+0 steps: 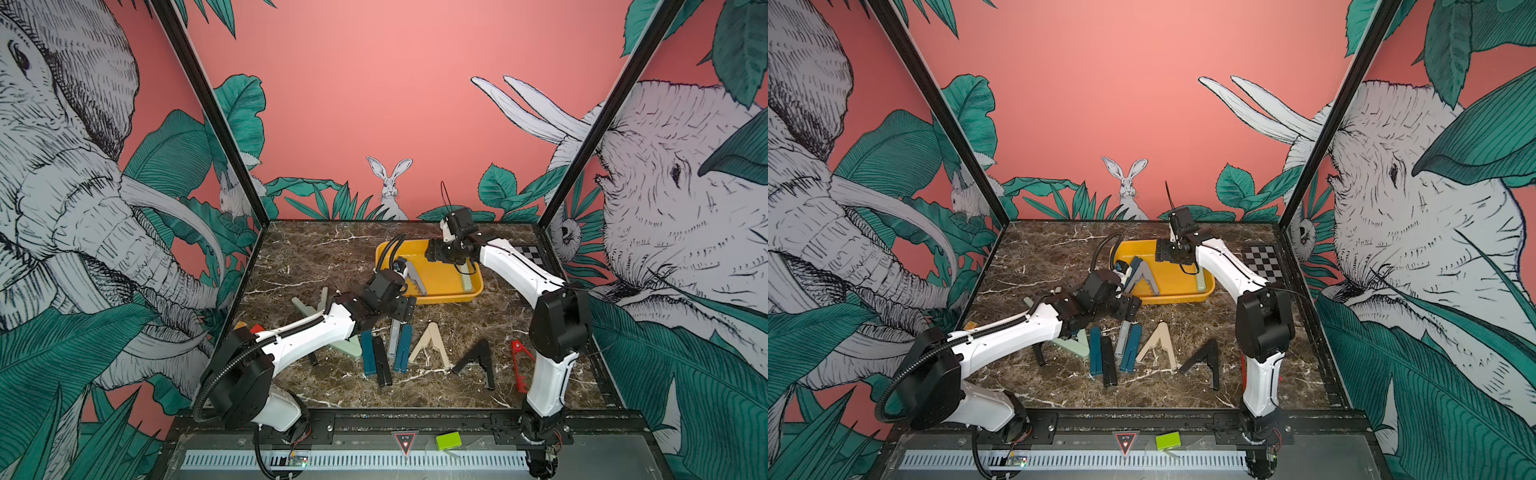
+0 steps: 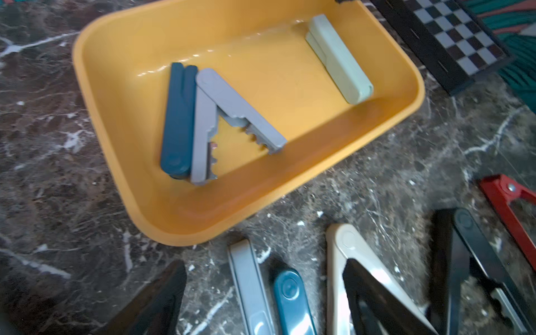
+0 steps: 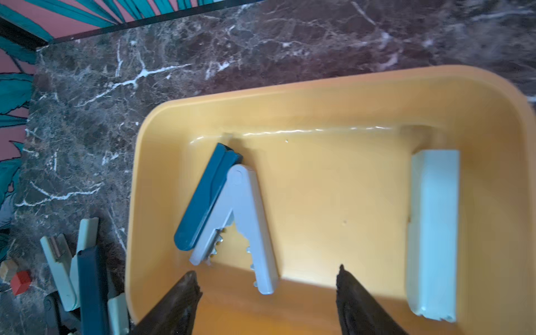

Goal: Put the pruning pliers into the storage box
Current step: Adjust the pruning pliers in the storage box, then pick up the pruning pliers from the center of the board.

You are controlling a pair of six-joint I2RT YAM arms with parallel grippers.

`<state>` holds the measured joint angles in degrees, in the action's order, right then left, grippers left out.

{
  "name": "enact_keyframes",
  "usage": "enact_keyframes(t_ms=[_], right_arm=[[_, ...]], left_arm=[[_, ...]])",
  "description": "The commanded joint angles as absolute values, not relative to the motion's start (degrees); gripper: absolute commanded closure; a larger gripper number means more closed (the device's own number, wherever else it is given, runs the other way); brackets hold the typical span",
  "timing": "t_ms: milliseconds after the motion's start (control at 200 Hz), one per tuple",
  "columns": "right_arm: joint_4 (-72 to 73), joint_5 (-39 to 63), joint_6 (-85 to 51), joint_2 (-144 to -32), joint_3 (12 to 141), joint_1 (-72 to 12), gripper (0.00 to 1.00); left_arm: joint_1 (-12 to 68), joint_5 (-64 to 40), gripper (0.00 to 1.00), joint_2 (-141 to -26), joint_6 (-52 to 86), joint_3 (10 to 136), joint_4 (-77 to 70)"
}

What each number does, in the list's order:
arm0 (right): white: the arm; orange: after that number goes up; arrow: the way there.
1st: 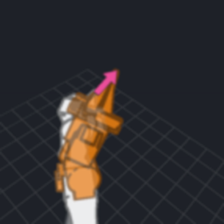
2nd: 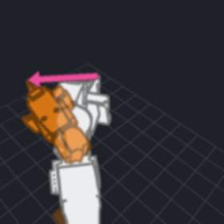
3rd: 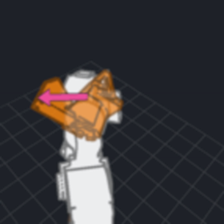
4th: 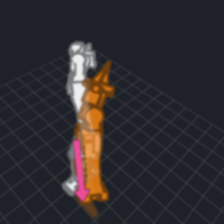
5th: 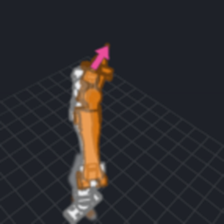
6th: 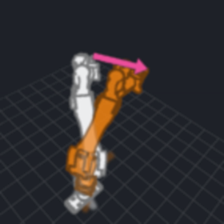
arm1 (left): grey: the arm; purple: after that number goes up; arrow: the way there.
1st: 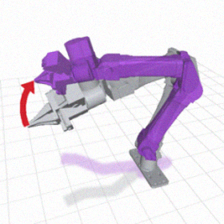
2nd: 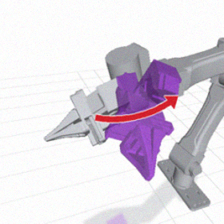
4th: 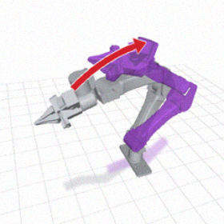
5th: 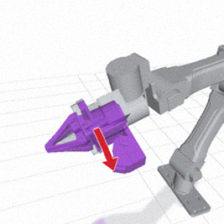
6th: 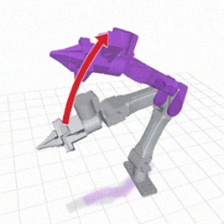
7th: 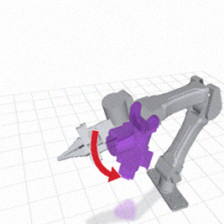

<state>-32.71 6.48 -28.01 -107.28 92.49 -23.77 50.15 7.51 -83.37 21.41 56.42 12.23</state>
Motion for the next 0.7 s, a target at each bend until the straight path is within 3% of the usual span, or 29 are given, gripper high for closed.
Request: enact_keyframes(t_ms=[0, 255, 695], right_arm=[[-29.0, 3.3, -29.0, -102.5, 86.2, -21.6, 0.27], [-27.1, 3.0, -28.9, -95.0, 77.2, -17.3, 0.27], [-25.1, 4.0, -30.0, -92.3, 71.9, -15.7, 0.28]], left_arm=[[53.5, 7.6, 0.15, -84.0, 25.8, 57.5, 16.7], [56.8, 5.6, 0.28, -88.4, 30.6, 58.6, 21.9], [57.7, 4.6, 0.35, -97.7, 31.5, 64.0, 27.3]])
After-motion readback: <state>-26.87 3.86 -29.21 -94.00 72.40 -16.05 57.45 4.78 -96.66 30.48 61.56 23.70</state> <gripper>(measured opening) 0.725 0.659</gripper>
